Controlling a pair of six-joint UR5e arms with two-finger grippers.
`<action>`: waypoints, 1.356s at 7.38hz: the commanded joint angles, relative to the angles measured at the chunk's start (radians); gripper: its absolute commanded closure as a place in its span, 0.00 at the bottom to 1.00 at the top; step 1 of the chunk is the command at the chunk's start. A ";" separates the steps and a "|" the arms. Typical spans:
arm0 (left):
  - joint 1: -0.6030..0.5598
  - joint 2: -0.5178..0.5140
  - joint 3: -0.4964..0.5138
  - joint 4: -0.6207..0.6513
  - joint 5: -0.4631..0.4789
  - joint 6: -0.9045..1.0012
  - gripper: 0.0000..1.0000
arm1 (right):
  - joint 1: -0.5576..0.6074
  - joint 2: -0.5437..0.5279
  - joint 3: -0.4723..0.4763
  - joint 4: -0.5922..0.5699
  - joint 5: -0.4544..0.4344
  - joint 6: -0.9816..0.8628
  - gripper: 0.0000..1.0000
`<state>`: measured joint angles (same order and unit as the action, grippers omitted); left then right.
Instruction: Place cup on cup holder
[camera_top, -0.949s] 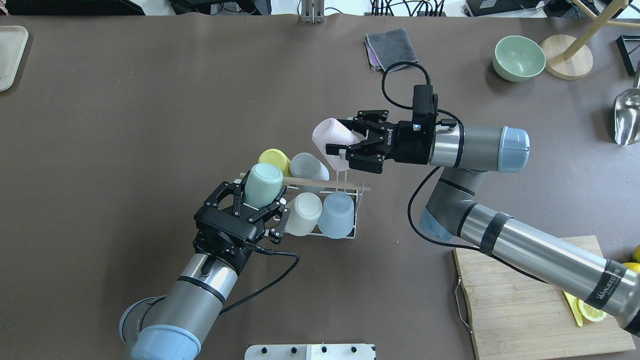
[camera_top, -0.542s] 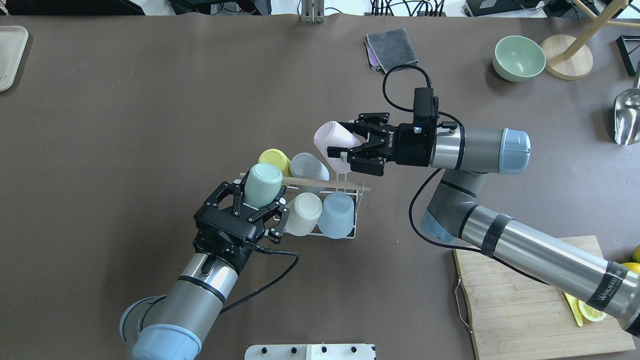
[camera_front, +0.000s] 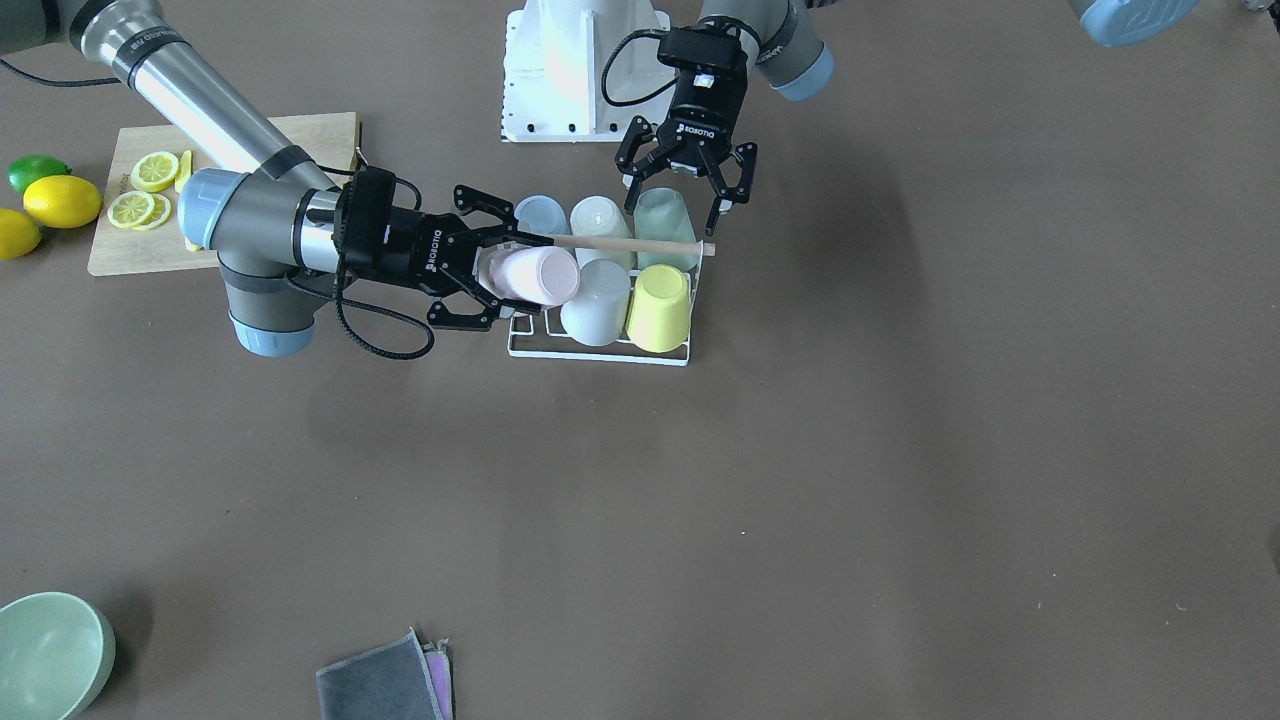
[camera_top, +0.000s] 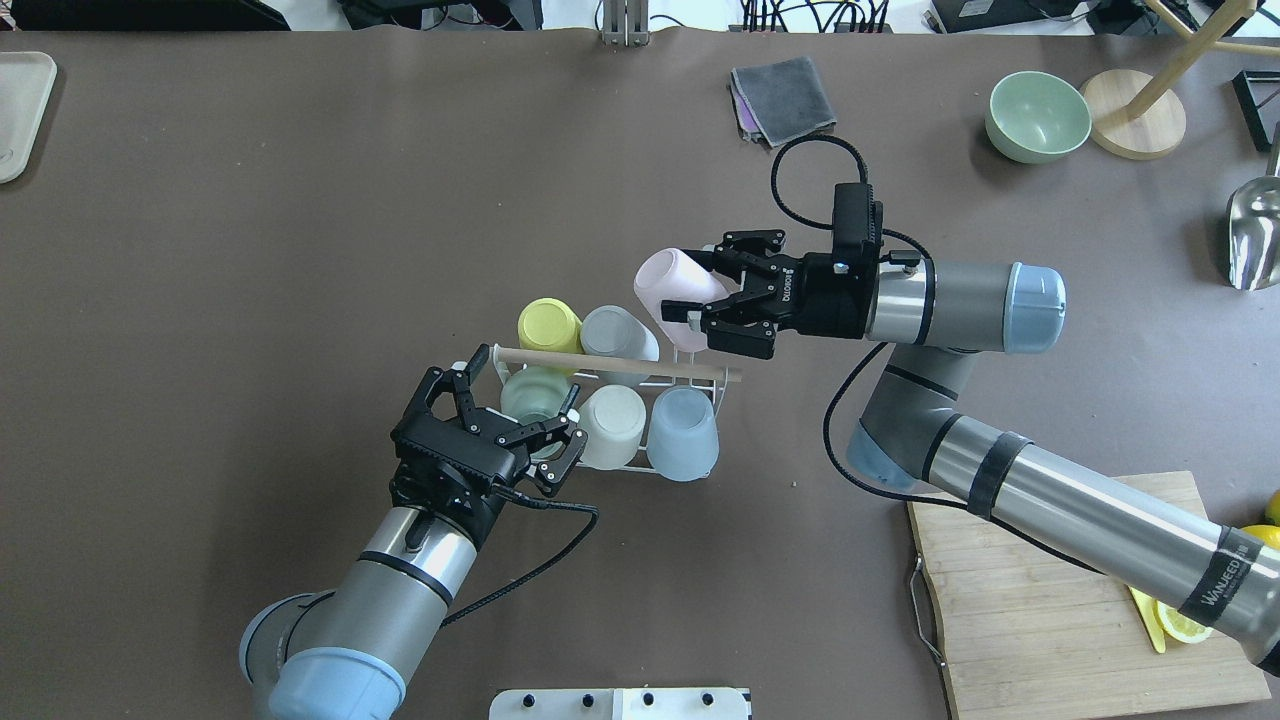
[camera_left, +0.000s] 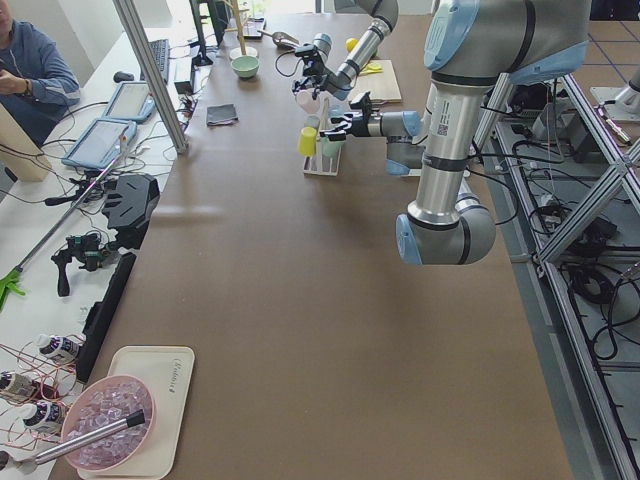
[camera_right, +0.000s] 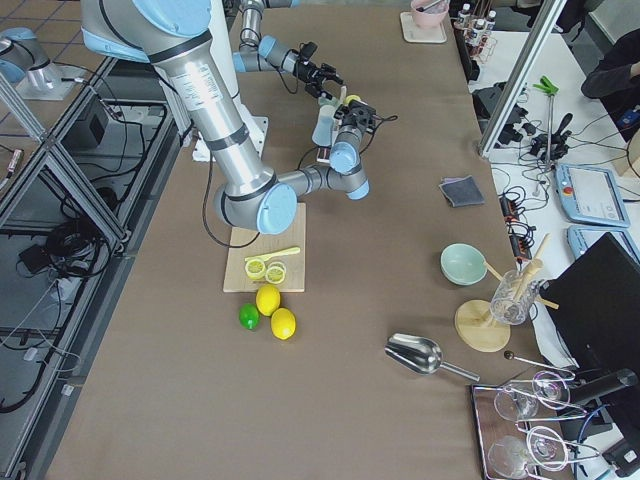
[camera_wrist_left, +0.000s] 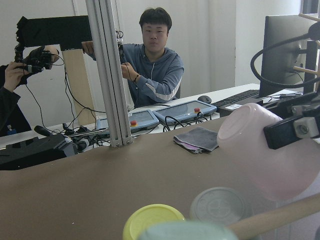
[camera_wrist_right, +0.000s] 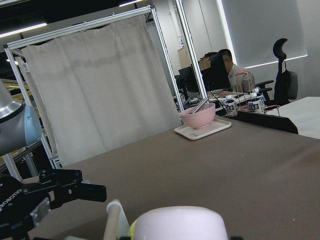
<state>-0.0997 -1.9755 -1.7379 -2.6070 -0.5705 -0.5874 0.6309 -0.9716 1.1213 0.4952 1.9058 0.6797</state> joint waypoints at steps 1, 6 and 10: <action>0.000 0.000 0.000 0.001 -0.002 0.000 0.02 | 0.000 -0.002 0.000 0.011 -0.001 0.000 1.00; -0.113 0.023 -0.168 0.018 -0.246 0.089 0.02 | 0.000 -0.015 0.005 0.020 0.009 0.011 0.78; -0.415 0.090 -0.247 0.261 -0.719 0.022 0.02 | 0.003 -0.015 0.008 0.056 0.009 0.012 0.00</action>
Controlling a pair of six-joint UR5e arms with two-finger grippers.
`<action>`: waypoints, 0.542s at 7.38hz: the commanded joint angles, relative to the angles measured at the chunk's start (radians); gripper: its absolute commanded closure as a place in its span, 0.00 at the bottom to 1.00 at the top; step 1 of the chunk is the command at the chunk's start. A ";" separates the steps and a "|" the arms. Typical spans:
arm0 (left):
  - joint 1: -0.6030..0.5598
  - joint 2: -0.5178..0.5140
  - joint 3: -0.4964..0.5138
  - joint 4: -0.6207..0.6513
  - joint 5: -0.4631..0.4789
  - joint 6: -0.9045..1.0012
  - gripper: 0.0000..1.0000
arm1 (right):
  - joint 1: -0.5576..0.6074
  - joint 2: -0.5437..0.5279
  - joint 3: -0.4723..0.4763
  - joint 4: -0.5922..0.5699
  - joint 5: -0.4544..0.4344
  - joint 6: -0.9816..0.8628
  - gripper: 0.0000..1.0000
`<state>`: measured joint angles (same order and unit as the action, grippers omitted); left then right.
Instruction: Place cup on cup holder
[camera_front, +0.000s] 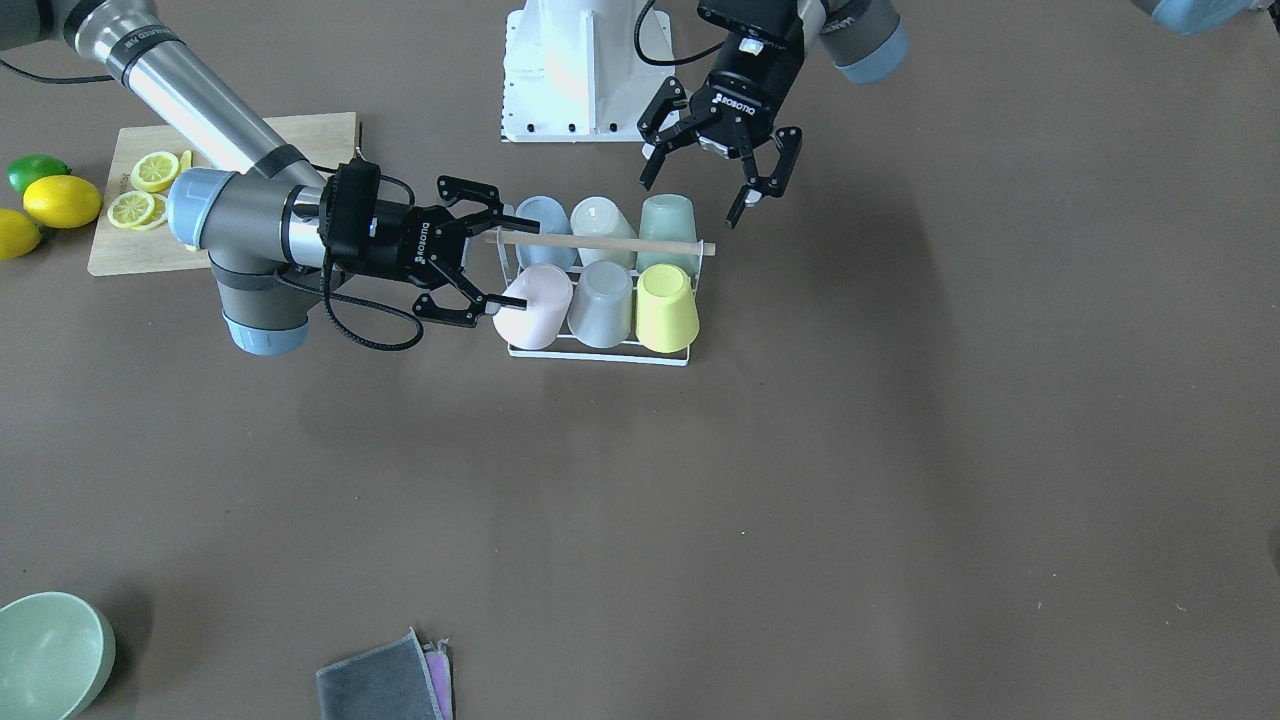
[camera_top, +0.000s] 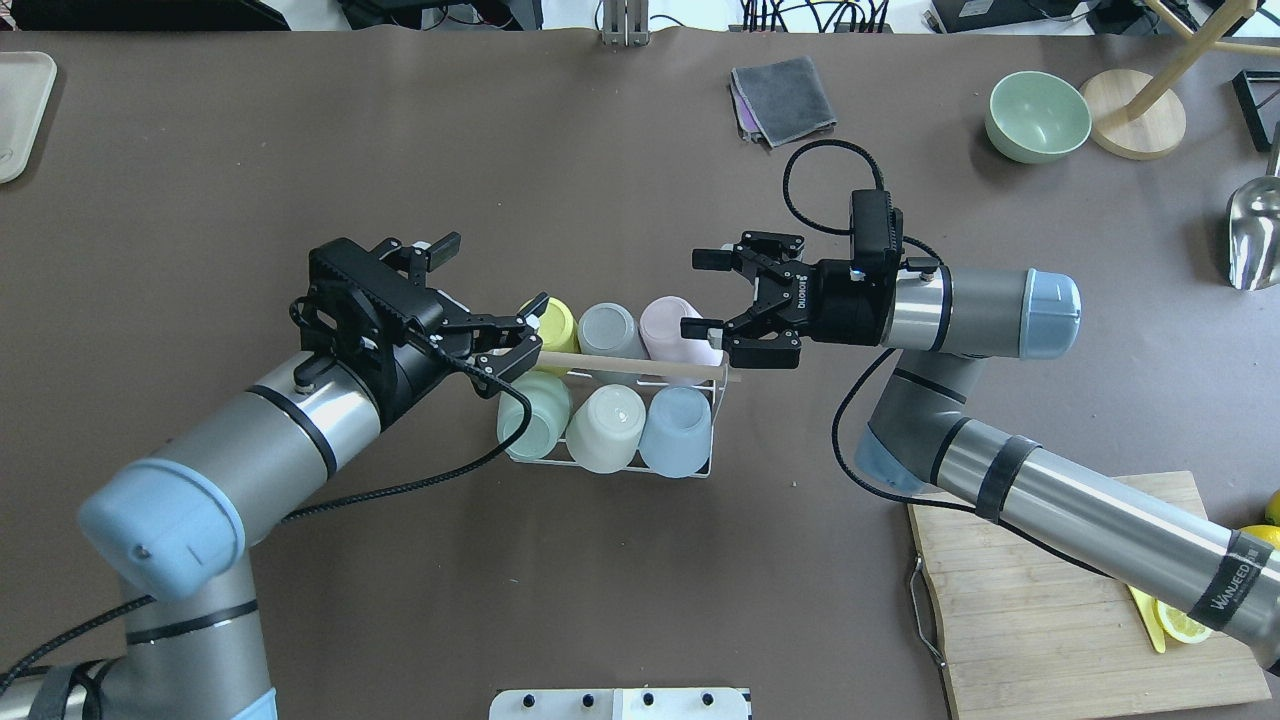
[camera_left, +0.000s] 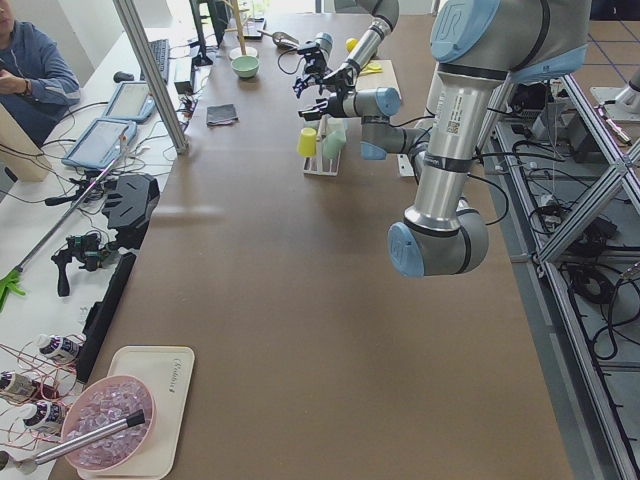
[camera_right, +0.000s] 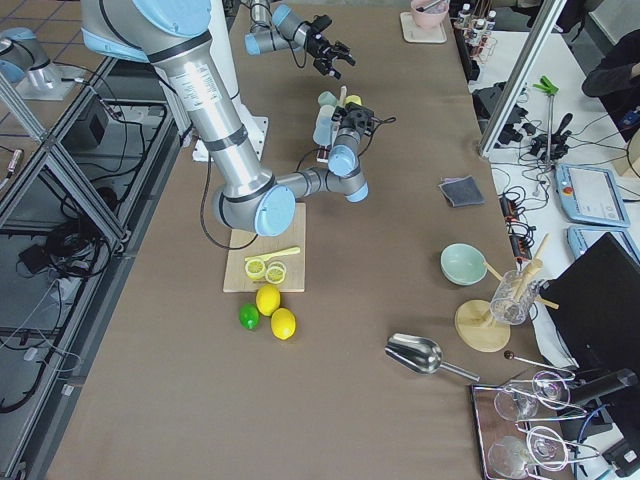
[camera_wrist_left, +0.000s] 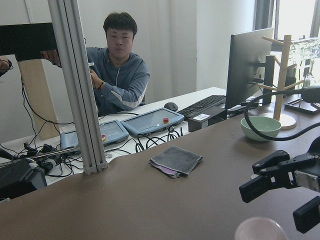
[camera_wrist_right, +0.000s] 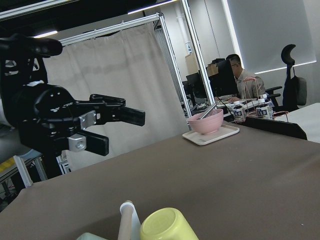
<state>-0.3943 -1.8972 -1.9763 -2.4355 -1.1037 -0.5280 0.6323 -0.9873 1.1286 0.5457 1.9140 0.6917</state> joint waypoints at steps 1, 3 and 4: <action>-0.221 0.020 -0.009 0.161 -0.331 -0.070 0.02 | 0.004 0.001 0.002 0.005 0.000 0.000 0.00; -0.473 0.055 0.002 0.365 -0.707 -0.078 0.02 | 0.061 0.001 0.002 0.003 -0.012 0.000 0.00; -0.595 0.076 0.022 0.477 -0.884 -0.076 0.02 | 0.108 -0.001 -0.001 -0.009 -0.015 0.000 0.00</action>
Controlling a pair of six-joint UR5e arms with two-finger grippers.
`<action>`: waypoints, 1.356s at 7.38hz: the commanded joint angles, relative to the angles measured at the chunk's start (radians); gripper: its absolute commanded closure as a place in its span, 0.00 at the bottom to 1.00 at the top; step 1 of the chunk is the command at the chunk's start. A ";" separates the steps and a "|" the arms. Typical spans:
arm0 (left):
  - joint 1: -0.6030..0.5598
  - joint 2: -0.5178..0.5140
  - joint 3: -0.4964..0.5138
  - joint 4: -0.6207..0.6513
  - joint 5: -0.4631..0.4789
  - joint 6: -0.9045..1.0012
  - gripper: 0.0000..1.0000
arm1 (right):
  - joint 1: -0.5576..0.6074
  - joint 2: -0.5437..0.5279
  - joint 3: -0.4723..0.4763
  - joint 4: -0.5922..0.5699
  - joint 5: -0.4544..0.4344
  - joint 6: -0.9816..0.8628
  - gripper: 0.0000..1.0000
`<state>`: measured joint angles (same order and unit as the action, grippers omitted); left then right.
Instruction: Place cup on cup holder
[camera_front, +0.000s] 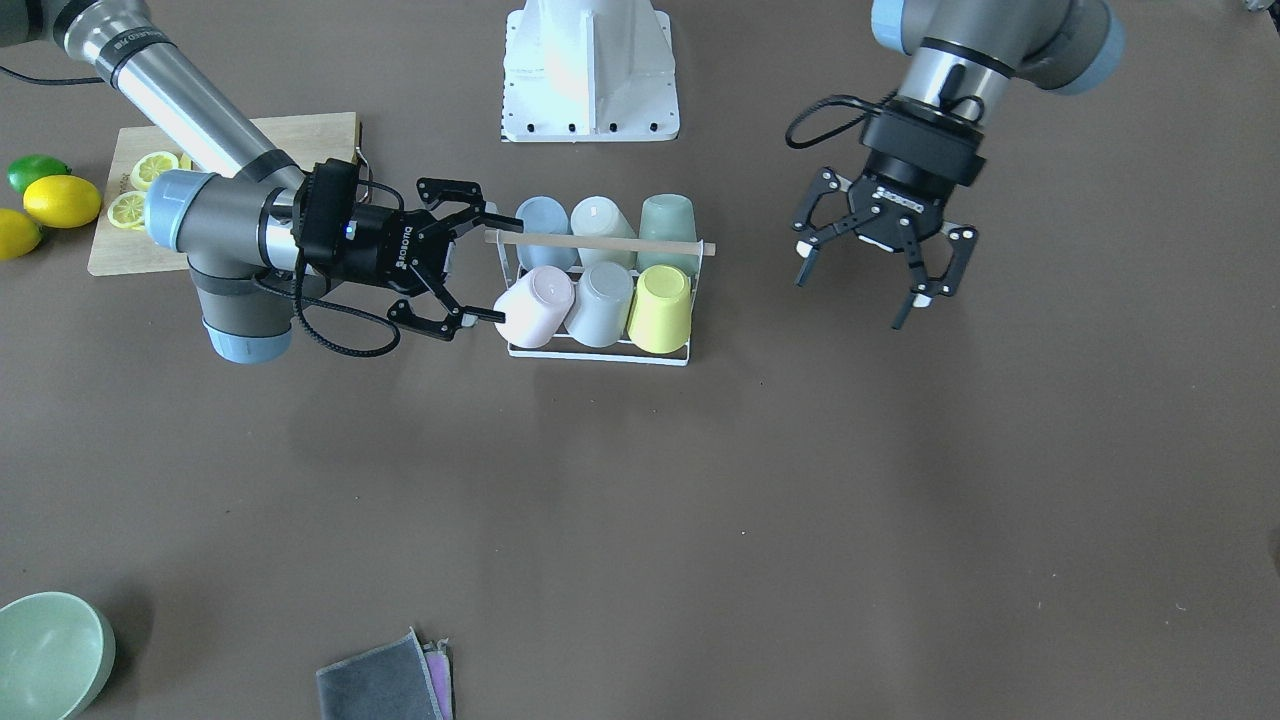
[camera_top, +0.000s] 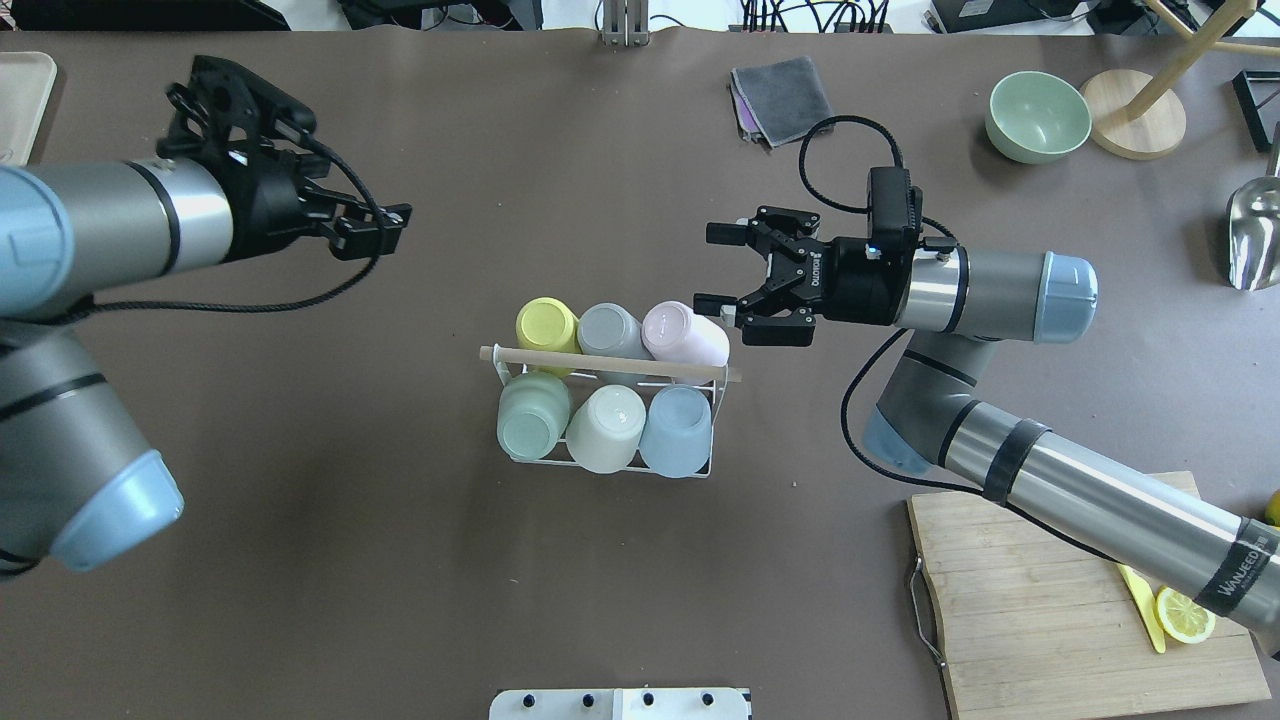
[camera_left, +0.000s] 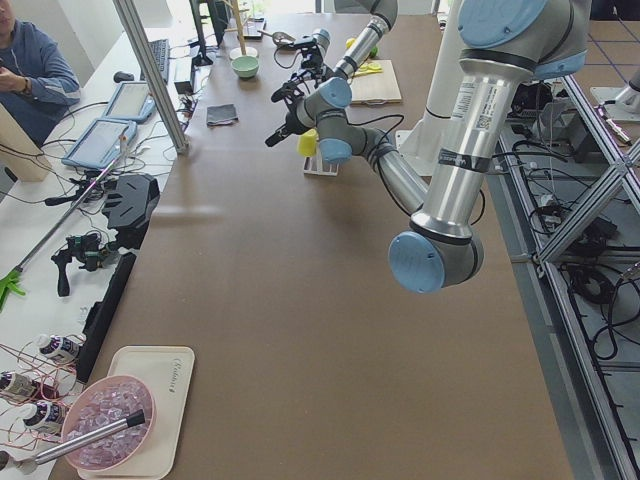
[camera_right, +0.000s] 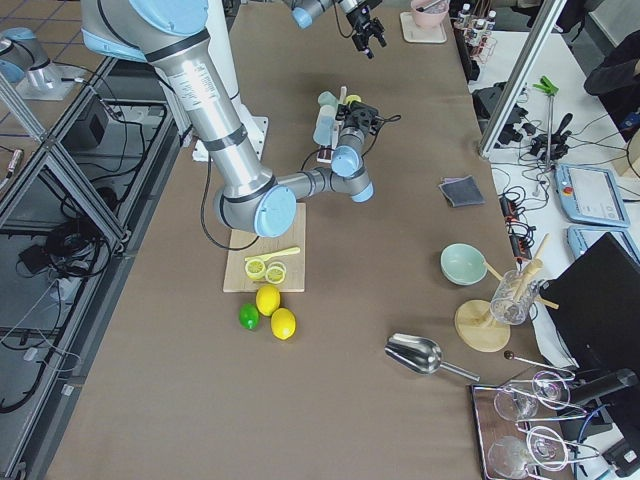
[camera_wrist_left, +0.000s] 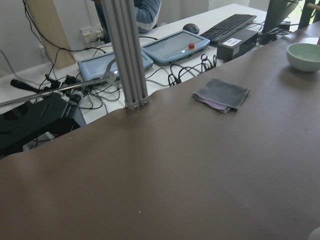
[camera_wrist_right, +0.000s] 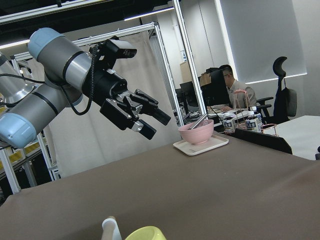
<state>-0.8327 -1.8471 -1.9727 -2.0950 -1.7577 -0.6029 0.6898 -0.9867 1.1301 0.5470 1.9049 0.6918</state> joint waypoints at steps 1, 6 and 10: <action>-0.274 0.049 0.055 0.238 -0.352 0.003 0.02 | 0.097 -0.007 -0.003 -0.077 -0.009 0.002 0.00; -0.636 0.112 0.328 0.544 -0.558 0.274 0.02 | 0.295 -0.104 0.155 -0.698 -0.027 0.055 0.00; -0.744 0.163 0.558 0.546 -0.732 0.497 0.02 | 0.346 -0.255 0.487 -1.404 -0.020 0.055 0.00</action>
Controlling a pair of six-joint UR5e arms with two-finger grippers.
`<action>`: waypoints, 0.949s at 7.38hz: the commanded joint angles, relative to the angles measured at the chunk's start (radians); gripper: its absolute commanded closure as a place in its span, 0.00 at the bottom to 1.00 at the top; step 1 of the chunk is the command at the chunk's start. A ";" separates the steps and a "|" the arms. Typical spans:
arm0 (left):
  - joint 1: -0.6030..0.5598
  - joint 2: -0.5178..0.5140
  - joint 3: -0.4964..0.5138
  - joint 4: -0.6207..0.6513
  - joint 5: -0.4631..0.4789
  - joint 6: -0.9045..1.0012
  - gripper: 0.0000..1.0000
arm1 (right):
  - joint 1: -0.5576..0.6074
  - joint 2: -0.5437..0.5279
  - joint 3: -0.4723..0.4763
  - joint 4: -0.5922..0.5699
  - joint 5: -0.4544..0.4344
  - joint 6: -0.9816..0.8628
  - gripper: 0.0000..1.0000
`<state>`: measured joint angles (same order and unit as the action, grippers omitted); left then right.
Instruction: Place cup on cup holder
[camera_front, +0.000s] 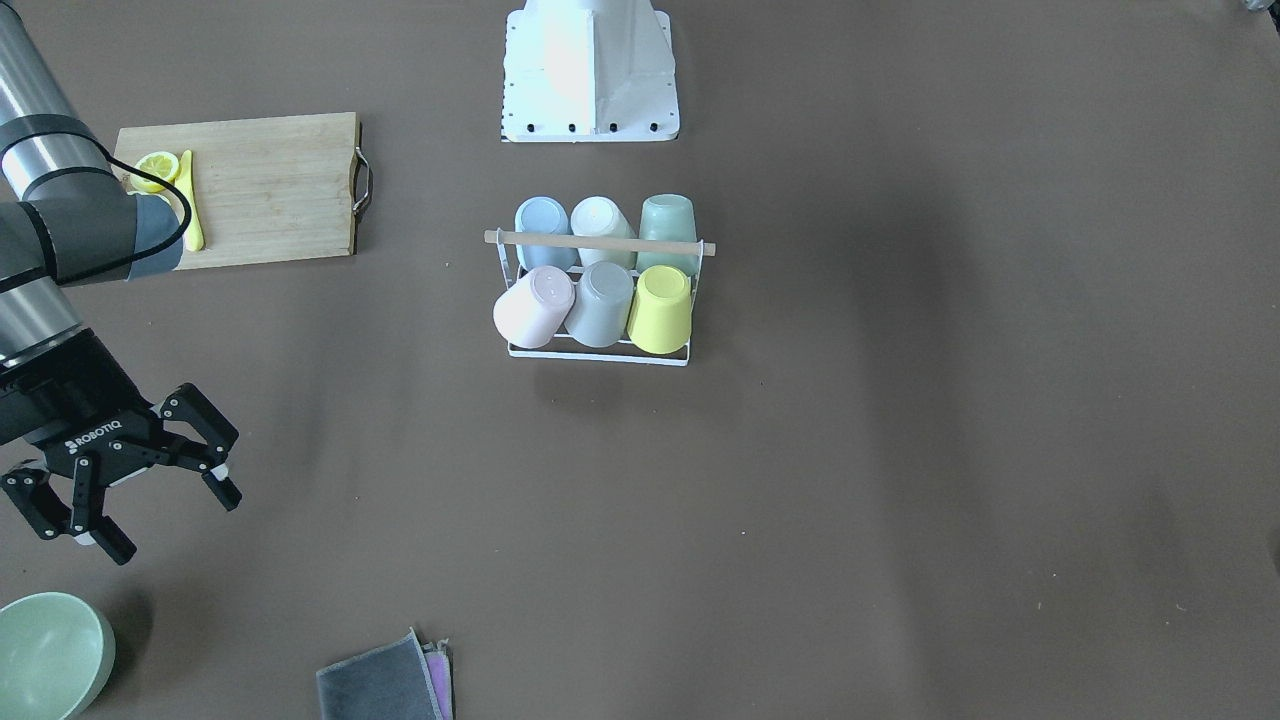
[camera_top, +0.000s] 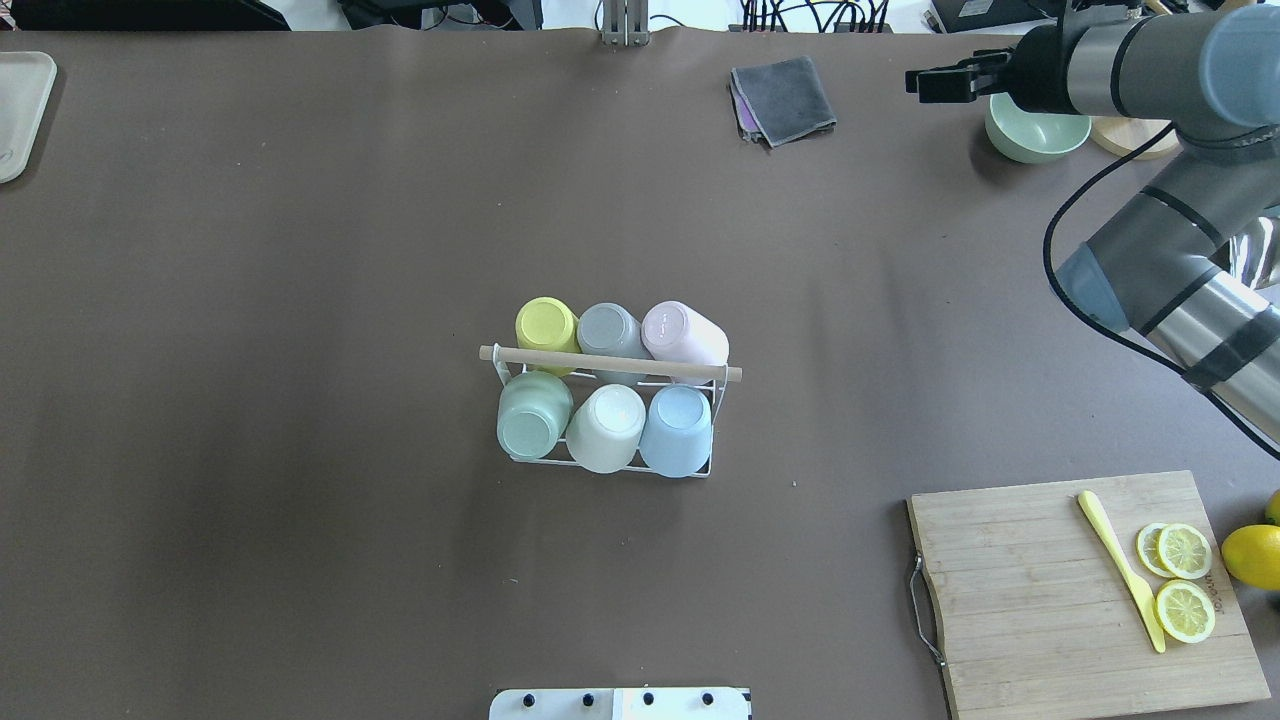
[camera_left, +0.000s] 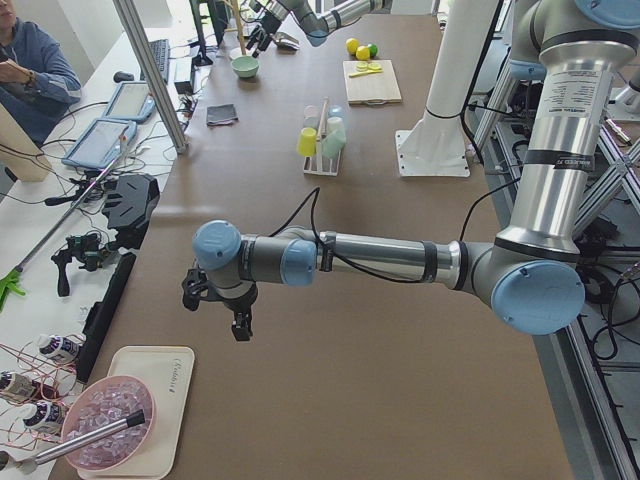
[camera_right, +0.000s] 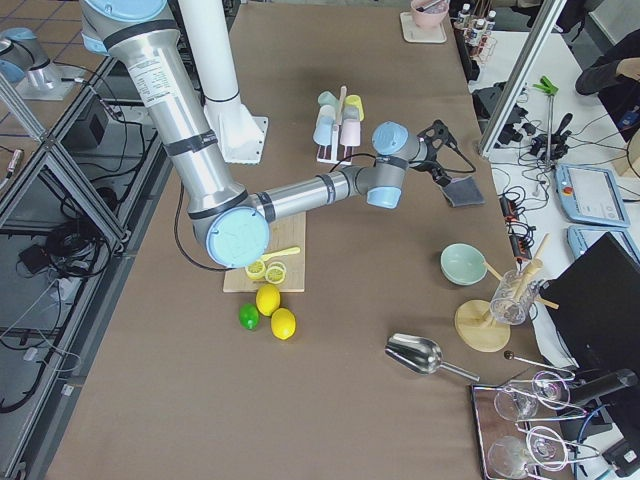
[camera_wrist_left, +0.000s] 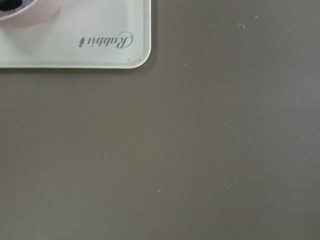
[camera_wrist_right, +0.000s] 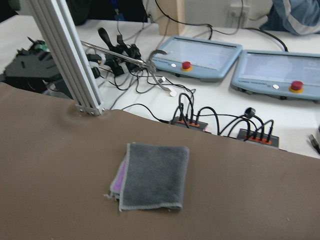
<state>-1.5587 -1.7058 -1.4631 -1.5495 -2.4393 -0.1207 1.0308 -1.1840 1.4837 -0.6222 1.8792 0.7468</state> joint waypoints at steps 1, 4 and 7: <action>-0.017 0.026 0.043 -0.001 -0.053 0.016 0.02 | 0.003 -0.107 0.212 -0.351 0.042 0.002 0.00; 0.000 -0.005 0.027 0.000 -0.012 0.018 0.02 | 0.034 -0.166 0.282 -0.572 0.127 0.002 0.00; 0.009 -0.005 0.010 0.035 0.044 0.018 0.02 | 0.193 -0.328 0.440 -0.934 0.149 -0.098 0.00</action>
<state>-1.5518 -1.7111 -1.4465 -1.5294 -2.4267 -0.1029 1.1465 -1.4295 1.8641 -1.4447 2.0212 0.6739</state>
